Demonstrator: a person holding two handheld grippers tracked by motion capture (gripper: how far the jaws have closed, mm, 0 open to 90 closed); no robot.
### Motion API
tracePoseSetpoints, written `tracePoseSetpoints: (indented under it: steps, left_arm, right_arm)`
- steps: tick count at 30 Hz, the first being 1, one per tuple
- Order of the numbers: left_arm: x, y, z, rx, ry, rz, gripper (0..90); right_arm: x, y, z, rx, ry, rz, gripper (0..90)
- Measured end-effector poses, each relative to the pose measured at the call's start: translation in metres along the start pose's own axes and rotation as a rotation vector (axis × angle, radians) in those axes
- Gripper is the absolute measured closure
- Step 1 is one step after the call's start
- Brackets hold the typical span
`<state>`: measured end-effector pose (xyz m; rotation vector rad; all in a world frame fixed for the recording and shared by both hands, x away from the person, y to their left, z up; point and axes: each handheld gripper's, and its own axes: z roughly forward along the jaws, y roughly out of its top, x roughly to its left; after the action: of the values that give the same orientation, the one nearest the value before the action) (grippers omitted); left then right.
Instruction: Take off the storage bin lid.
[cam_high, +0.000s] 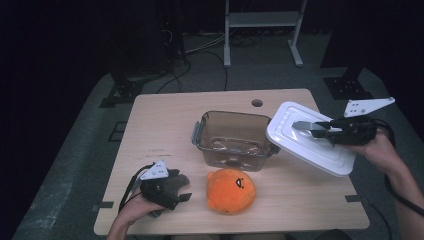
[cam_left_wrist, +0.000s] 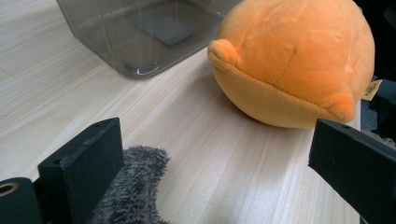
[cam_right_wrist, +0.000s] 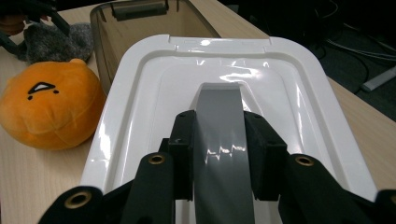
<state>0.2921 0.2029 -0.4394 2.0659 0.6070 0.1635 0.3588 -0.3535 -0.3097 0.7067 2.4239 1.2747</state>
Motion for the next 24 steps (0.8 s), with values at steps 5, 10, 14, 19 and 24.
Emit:
tracePoseSetpoints:
  steps: [5,10,14,19,24]
  left_arm:
    - [0.000,0.000,0.000,0.006,-0.002,0.002,2.4]
    - [0.000,0.000,0.001,0.006,-0.002,0.001,2.4]
    - [0.000,0.000,0.000,0.005,-0.002,0.002,2.4]
    - [0.000,0.000,0.000,0.007,-0.003,0.003,2.4]
    - [0.000,-0.001,0.001,0.006,-0.005,0.002,2.4]
  right_arm:
    - [-0.002,-0.017,-0.009,0.000,-0.020,0.034,65.5]
    - [-0.002,-0.032,-0.016,0.004,-0.040,0.061,65.5]
    - [-0.003,-0.045,-0.020,0.007,-0.055,0.079,65.6]
    - [-0.002,-0.060,-0.021,0.016,-0.061,0.103,65.5]
    - [-0.001,-0.075,-0.019,0.029,-0.060,0.122,65.5]
